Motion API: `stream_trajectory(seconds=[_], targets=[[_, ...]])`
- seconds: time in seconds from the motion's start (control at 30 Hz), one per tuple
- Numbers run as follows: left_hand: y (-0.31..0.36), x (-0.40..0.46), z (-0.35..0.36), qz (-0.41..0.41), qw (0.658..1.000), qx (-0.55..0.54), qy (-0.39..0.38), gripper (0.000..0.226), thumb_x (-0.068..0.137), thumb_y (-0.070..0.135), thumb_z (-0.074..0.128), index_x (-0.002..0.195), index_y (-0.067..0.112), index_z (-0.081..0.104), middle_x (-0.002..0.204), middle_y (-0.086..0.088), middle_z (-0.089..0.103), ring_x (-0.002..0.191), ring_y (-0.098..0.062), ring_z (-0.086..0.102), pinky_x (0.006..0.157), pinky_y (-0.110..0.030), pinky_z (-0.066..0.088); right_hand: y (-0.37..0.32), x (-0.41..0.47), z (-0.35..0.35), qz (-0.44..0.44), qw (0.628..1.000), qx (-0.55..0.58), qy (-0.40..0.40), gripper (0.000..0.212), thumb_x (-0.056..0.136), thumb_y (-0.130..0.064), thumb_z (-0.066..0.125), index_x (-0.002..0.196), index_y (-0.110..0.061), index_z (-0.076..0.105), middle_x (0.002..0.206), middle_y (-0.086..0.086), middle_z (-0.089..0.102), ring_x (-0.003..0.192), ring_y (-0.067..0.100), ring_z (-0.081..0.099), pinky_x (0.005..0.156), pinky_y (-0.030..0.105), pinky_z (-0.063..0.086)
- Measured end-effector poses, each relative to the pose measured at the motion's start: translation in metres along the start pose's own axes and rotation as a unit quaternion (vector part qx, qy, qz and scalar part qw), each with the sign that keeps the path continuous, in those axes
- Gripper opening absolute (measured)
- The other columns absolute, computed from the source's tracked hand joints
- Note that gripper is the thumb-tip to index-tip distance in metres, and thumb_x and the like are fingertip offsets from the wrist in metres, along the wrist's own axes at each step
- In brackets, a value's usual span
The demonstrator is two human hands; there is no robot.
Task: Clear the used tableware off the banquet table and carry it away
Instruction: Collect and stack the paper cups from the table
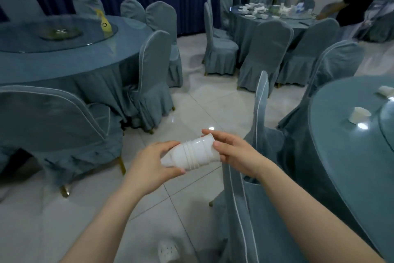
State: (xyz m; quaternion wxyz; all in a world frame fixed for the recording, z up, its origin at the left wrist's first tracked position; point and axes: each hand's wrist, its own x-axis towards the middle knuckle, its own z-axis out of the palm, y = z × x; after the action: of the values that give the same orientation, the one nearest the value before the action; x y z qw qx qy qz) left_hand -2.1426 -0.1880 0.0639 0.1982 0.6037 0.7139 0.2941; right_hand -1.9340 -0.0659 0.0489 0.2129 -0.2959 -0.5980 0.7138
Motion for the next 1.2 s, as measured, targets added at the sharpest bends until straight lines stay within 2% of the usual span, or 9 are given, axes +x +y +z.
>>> stream_trajectory(seconds=[0.13,0.33,0.43,0.57,0.73,0.87,0.93,1.1,1.2], targets=[[-0.044,0.062,-0.023,-0.016,1.0,-0.003,0.011,0.065,0.063,0.037,0.083,0.124,0.035,0.06,0.113,0.013,0.061,0.106,-0.008,0.053,0.089,-0.029,0.041,-0.003,0.086,0.001,-0.007,1.0,0.005,0.009,0.045,0.09,-0.018,0.053,0.135,-0.015,0.048,0.129,0.004,0.057,0.114,0.018,0.058,0.097,0.039,0.05],[-0.094,0.175,-0.042,-0.049,0.997,-0.056,0.021,0.065,0.061,0.031,0.085,0.122,0.035,0.061,0.112,0.014,0.062,0.1,-0.003,0.056,0.079,-0.021,0.04,-0.019,0.196,-0.034,-0.018,0.998,0.026,0.06,0.049,0.081,-0.04,0.059,0.126,-0.024,0.056,0.129,0.002,0.062,0.116,0.02,0.061,0.097,0.038,0.049],[-0.113,0.229,-0.046,-0.055,0.994,-0.091,0.024,0.061,0.061,0.029,0.086,0.117,0.035,0.062,0.11,0.014,0.063,0.098,-0.004,0.058,0.079,-0.021,0.043,-0.026,0.238,-0.064,-0.019,0.995,0.013,0.094,0.05,0.081,-0.039,0.06,0.129,-0.023,0.055,0.128,0.0,0.062,0.114,0.018,0.062,0.095,0.036,0.05],[-0.132,0.294,-0.05,-0.07,0.986,-0.152,0.0,0.056,0.062,0.024,0.086,0.11,0.037,0.062,0.104,0.019,0.065,0.093,0.005,0.059,0.072,-0.011,0.041,-0.033,0.279,-0.097,0.002,0.992,0.007,0.123,0.053,0.081,-0.039,0.06,0.13,-0.02,0.055,0.127,-0.001,0.063,0.114,0.018,0.062,0.096,0.037,0.049],[-0.154,0.408,-0.049,-0.058,0.978,-0.201,-0.017,0.054,0.065,0.017,0.086,0.112,0.032,0.062,0.105,0.014,0.064,0.092,0.004,0.059,0.074,-0.012,0.046,-0.044,0.341,-0.15,0.016,0.981,-0.004,0.192,0.036,0.09,-0.03,0.057,0.124,-0.021,0.06,0.122,-0.003,0.066,0.112,0.016,0.063,0.094,0.035,0.05],[-0.155,0.517,-0.048,-0.021,0.975,-0.218,-0.039,0.05,0.066,0.015,0.085,0.106,0.033,0.063,0.099,0.02,0.064,0.083,0.013,0.058,0.065,0.001,0.041,-0.062,0.393,-0.198,0.001,0.958,0.014,0.285,0.028,0.095,-0.021,0.053,0.122,-0.017,0.061,0.119,0.0,0.068,0.11,0.018,0.064,0.094,0.036,0.05],[-0.147,0.571,-0.041,-0.002,0.971,-0.229,-0.061,0.049,0.065,0.012,0.085,0.103,0.035,0.062,0.098,0.02,0.064,0.081,0.014,0.058,0.064,0.002,0.039,-0.072,0.414,-0.221,-0.002,0.939,0.024,0.344,0.025,0.096,-0.017,0.052,0.119,-0.016,0.062,0.118,0.003,0.068,0.108,0.02,0.065,0.092,0.035,0.05],[-0.102,0.692,0.002,0.056,0.958,-0.253,-0.124,0.051,0.064,0.012,0.085,0.09,0.047,0.058,0.094,0.022,0.063,0.081,0.016,0.057,0.063,-0.004,0.043,-0.106,0.436,-0.292,-0.006,0.894,-0.028,0.448,0.021,0.092,-0.011,0.058,0.11,-0.02,0.065,0.109,0.0,0.071,0.105,0.017,0.066,0.087,0.03,0.052],[-0.061,0.752,0.04,0.089,0.947,-0.266,-0.157,0.05,0.066,0.018,0.086,0.097,0.044,0.058,0.096,0.024,0.06,0.085,0.009,0.058,0.063,-0.007,0.043,-0.127,0.424,-0.343,-0.019,0.86,-0.048,0.508,0.022,0.091,-0.008,0.06,0.109,-0.02,0.066,0.108,0.001,0.071,0.103,0.016,0.066,0.087,0.033,0.053]])
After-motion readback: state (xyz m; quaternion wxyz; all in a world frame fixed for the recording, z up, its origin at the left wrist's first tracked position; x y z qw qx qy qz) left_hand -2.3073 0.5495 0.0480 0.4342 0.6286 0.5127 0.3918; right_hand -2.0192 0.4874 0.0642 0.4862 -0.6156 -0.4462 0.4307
